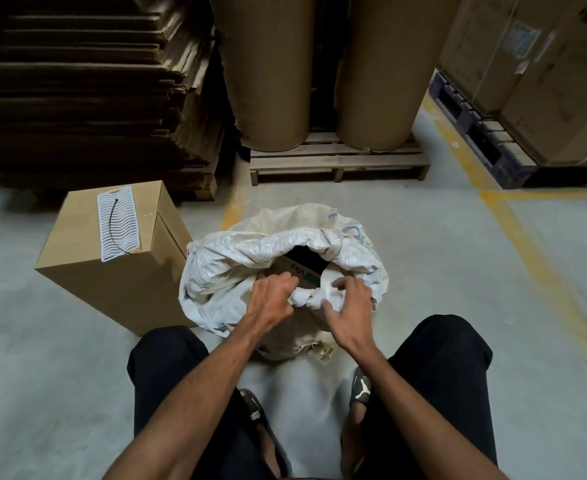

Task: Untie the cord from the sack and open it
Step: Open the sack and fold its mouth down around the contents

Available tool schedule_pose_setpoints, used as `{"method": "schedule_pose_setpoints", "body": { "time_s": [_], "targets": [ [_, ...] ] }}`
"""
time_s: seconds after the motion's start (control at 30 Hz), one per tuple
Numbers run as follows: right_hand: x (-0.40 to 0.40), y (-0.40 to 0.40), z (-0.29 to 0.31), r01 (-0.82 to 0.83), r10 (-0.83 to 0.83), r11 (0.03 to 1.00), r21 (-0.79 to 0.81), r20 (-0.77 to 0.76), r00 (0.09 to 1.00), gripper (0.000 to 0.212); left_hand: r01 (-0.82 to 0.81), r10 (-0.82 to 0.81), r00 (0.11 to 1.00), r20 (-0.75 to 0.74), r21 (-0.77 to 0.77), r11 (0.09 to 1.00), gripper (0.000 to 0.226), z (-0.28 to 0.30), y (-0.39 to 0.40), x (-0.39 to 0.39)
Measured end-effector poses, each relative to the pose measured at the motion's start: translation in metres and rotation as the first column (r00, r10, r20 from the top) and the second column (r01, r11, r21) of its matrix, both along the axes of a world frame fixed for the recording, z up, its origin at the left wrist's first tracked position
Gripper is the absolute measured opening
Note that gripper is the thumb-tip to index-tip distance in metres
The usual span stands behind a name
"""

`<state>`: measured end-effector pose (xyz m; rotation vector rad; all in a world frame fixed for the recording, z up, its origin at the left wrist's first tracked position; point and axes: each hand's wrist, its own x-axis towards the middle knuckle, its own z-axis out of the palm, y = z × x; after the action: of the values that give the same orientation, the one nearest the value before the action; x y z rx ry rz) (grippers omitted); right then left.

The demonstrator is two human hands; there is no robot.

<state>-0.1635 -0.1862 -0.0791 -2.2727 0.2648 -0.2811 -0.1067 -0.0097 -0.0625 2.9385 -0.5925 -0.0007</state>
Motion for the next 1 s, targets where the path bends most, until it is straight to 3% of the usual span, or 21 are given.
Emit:
{"method": "schedule_pose_setpoints", "body": {
  "time_s": [0.03,0.1,0.17,0.23,0.27,0.37,0.47,0.6,0.7,0.8,0.83,0.9,0.97,1.0],
  "targets": [
    [-0.007,0.003,0.001,0.154,-0.149,0.98,0.123,-0.047,0.988,0.04,-0.006,0.006,1.0,0.003,-0.003,1.0,0.039,-0.002,0.001,-0.001],
    [-0.016,0.011,0.012,0.472,-0.342,0.802,0.366,-0.366,0.866,0.06,-0.006,0.006,1.0,0.015,-0.008,1.0,0.04,-0.007,0.001,-0.002],
    [-0.011,0.015,0.01,0.667,-0.267,0.58,0.468,-0.665,0.698,0.098,0.008,-0.008,0.999,0.039,-0.001,1.0,0.039,-0.01,-0.001,-0.002],
    [-0.001,0.011,0.006,0.727,-0.155,0.402,0.557,-0.741,0.654,0.13,0.035,-0.035,0.997,0.064,-0.001,0.999,0.038,-0.013,-0.004,-0.002],
    [0.005,0.008,0.003,0.722,-0.112,0.339,0.604,-0.736,0.668,0.135,0.044,-0.044,0.996,0.072,-0.003,0.999,0.037,-0.014,-0.005,-0.003],
    [0.026,0.0,-0.004,0.687,-0.071,0.217,0.694,-0.691,0.72,0.111,0.056,-0.055,0.991,0.123,-0.007,0.998,0.038,-0.018,-0.004,-0.005],
    [0.046,-0.004,-0.025,0.696,-0.205,0.313,0.647,-0.669,0.714,0.118,0.057,-0.053,0.987,0.151,-0.02,0.998,0.038,-0.017,-0.001,-0.004],
    [0.049,0.0,-0.011,0.669,-0.3,0.438,0.601,-0.603,0.739,0.074,0.038,-0.038,0.997,0.069,0.006,0.999,0.036,-0.01,-0.006,0.001],
    [0.045,-0.011,0.003,0.662,-0.317,0.523,0.538,-0.598,0.736,0.068,0.126,-0.123,0.982,-0.146,0.017,0.992,0.045,-0.005,-0.013,0.006],
    [0.042,-0.031,0.007,0.669,-0.319,0.563,0.485,-0.62,0.717,0.04,0.191,-0.206,0.884,-0.419,-0.079,0.978,0.067,0.007,-0.017,0.019],
    [0.042,-0.038,0.006,0.655,-0.31,0.585,0.479,-0.615,0.725,0.034,0.197,-0.24,0.885,-0.398,-0.146,0.969,0.063,0.013,-0.019,0.023],
    [0.041,-0.051,0.006,0.623,-0.301,0.643,0.445,-0.601,0.74,0.027,0.255,-0.281,0.949,-0.142,-0.177,0.951,0.054,0.022,-0.029,0.031],
    [0.041,-0.059,0.007,0.593,-0.292,0.698,0.402,-0.596,0.748,0.021,0.305,-0.297,0.942,0.157,-0.033,0.952,0.064,0.028,-0.045,0.039],
    [0.04,-0.061,0.009,0.572,-0.281,0.72,0.393,-0.589,0.758,0.017,0.292,-0.293,0.931,0.217,0.039,0.956,0.073,0.029,-0.054,0.043]
  ]
}}
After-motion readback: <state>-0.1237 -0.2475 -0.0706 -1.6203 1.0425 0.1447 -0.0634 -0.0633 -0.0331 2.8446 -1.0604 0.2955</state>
